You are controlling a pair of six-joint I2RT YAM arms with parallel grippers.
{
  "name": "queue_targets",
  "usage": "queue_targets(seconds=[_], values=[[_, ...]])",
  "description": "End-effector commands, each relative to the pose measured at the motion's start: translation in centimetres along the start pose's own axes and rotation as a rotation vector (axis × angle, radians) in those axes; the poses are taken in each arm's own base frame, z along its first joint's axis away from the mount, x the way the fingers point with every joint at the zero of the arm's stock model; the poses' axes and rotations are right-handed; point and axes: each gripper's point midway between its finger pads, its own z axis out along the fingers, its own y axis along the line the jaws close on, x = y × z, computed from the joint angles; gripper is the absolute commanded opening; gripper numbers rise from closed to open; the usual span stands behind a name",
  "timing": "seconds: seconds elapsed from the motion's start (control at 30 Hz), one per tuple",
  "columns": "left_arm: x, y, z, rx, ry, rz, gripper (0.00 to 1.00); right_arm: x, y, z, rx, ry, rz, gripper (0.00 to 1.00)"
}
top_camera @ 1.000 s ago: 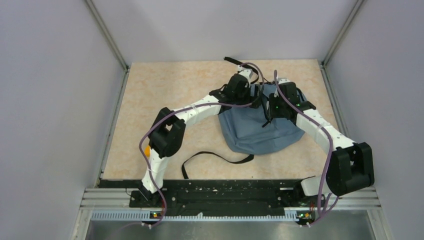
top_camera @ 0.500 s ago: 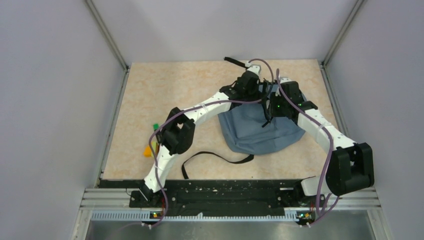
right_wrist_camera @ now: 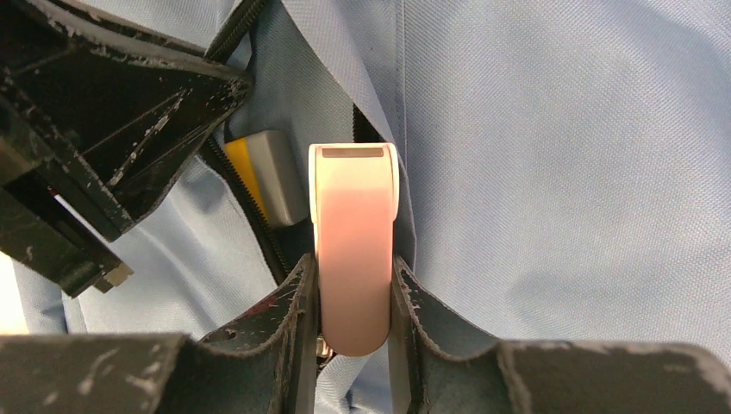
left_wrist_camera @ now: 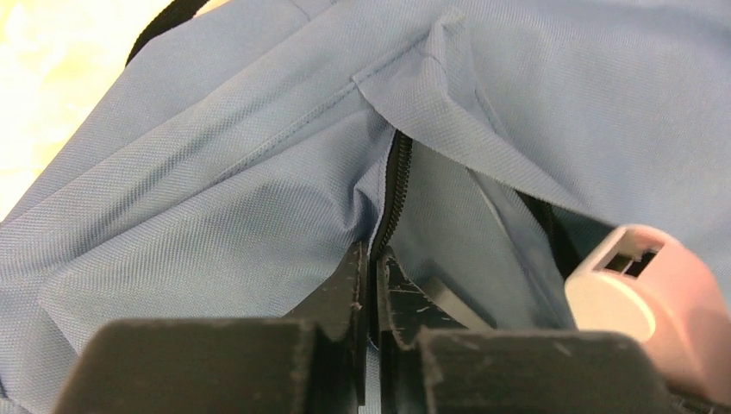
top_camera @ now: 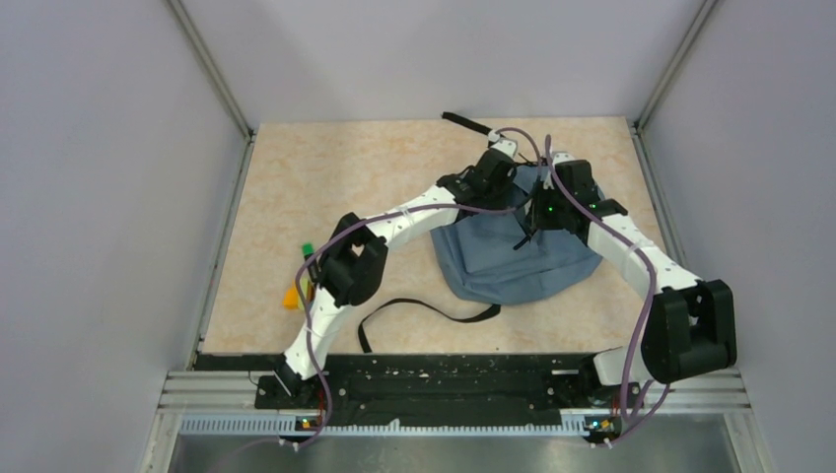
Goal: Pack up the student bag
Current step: Place the stationery in the student bag.
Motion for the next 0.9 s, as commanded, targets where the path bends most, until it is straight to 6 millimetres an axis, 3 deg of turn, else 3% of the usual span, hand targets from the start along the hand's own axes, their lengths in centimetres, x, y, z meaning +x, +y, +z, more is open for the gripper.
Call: queue_targets(seconds=[0.0, 0.23, 0.5, 0.6, 0.7, 0.87], values=[[-3.6, -0.7, -3.3, 0.051, -0.105, -0.015, 0.0, -1.2, -0.1, 0.8, -0.037, -0.035, -0.043, 0.0], [-5.9, -2.4, -6.6, 0.175, -0.181, 0.022, 0.0, -2.0, 1.5, 2.6, -0.162, -0.015, -0.117, 0.0], [-6.0, -2.7, -7.1, 0.222, -0.168, 0.051, 0.0, -0.2, 5.9, 2.5, -0.446, 0.02, -0.133, 0.05], [-6.1, -3.1, -7.2, 0.272, -0.16, 0.028, 0.0, -0.4, 7.0, 1.9, -0.506, 0.013, -0.122, 0.21], [-6.2, -2.9, -7.2, 0.275, -0.162, 0.022, 0.0, -0.9, 6.2, 1.8, -0.451, 0.0, -0.108, 0.42], [-6.1, -2.7, -7.1, 0.272, -0.162, 0.022, 0.0, -1.5, 4.9, 1.6, -0.359, -0.014, -0.091, 0.62]])
